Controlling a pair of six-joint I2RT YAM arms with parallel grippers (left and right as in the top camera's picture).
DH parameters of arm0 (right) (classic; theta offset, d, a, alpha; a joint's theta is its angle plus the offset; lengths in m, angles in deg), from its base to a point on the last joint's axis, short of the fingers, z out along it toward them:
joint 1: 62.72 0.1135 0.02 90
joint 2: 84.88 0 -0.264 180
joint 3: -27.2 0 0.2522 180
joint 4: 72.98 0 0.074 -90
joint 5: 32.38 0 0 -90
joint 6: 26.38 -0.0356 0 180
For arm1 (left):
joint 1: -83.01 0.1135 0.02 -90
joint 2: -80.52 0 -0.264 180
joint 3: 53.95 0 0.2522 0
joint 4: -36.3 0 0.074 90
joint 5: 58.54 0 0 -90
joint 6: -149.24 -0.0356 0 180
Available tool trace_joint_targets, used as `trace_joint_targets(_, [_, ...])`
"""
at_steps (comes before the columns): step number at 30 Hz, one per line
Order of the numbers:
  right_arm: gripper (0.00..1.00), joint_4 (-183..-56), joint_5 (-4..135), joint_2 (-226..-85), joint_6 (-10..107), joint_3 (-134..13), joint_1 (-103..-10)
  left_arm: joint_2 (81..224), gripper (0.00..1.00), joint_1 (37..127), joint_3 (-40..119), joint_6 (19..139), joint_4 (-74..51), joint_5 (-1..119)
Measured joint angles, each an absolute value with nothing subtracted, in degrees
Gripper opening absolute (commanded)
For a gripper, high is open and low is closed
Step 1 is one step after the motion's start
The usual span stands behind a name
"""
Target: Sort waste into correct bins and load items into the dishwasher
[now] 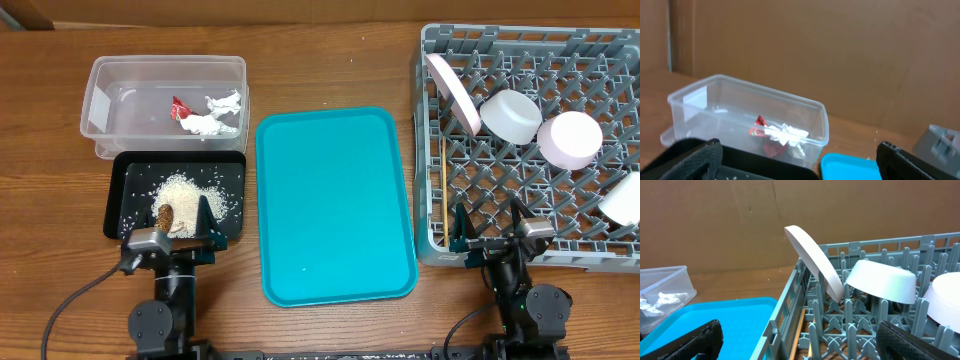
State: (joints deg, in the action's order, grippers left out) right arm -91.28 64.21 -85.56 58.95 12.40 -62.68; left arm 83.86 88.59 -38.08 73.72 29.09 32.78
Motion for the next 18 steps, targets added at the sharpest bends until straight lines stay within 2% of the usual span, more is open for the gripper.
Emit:
trace_joint_targets(3, [1.00, -91.28, 64.19, -85.56, 58.93, 12.40, -62.68, 81.61, 1.00, 88.59, -39.23, 67.86, 26.51, 34.11])
trace_joint_targets(6, [1.00, -91.23, 64.21, -85.56, 58.93, 12.40, -62.66, 81.32, 1.00, 88.59, -39.69, 66.09, 18.27, 34.27])
trace_joint_targets(18, [1.00, -91.25, 64.21, -85.56, 58.95, 12.40, -62.68, 81.32, 1.00, 88.59, -39.69, 66.29, 18.40, 34.33])
